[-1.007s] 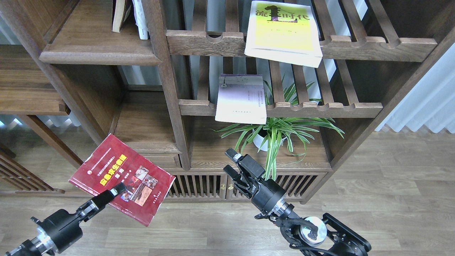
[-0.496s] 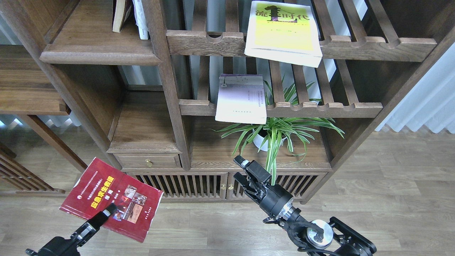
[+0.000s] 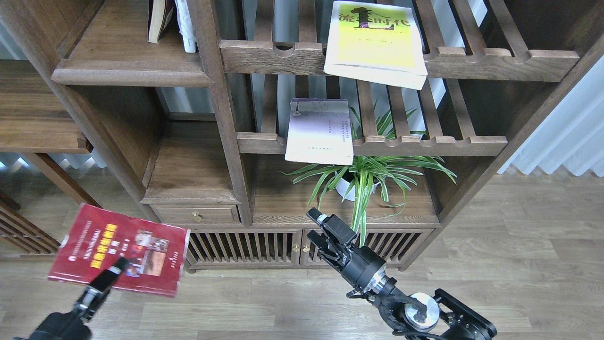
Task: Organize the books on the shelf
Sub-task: 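Carry the red book with the left gripper toward the upper shelf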
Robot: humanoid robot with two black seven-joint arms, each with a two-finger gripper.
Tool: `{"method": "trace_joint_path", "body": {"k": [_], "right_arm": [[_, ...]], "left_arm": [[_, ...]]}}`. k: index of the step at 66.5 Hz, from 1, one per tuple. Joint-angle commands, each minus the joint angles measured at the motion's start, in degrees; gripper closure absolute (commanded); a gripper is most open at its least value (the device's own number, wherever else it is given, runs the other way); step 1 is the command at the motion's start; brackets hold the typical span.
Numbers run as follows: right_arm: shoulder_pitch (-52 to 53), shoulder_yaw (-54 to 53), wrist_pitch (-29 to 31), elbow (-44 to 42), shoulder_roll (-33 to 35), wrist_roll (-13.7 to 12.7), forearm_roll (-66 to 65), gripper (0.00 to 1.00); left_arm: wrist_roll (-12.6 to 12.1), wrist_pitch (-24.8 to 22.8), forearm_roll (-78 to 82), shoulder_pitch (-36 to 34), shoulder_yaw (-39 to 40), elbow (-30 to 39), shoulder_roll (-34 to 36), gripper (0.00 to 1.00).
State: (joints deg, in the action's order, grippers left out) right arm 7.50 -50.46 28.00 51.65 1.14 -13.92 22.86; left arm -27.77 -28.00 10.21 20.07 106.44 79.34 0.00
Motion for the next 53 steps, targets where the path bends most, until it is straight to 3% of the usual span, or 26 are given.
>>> {"method": "trace_joint_path", "body": {"k": [1,13,53], "right_arm": [[0.0,0.0,0.0,-0.1,0.0,-0.1,0.0,0.02],[0.1,0.2,0.0,-0.1,-0.4,-0.1,0.0,0.02],[0.1,0.2,0.0,-0.3,-0.6,-0.1,0.0,0.02]], "left_arm": [[-0.2,0.0,-4.0,-0.1,3.2,-0.1,0.0,0.96],[0.1,0.0,-11.1,-1.1,4.5,-0.1,0.0,0.95],[1.8,0.0,-19.3,-5.2,8.0,-0.1,11.2,0.94]]}}
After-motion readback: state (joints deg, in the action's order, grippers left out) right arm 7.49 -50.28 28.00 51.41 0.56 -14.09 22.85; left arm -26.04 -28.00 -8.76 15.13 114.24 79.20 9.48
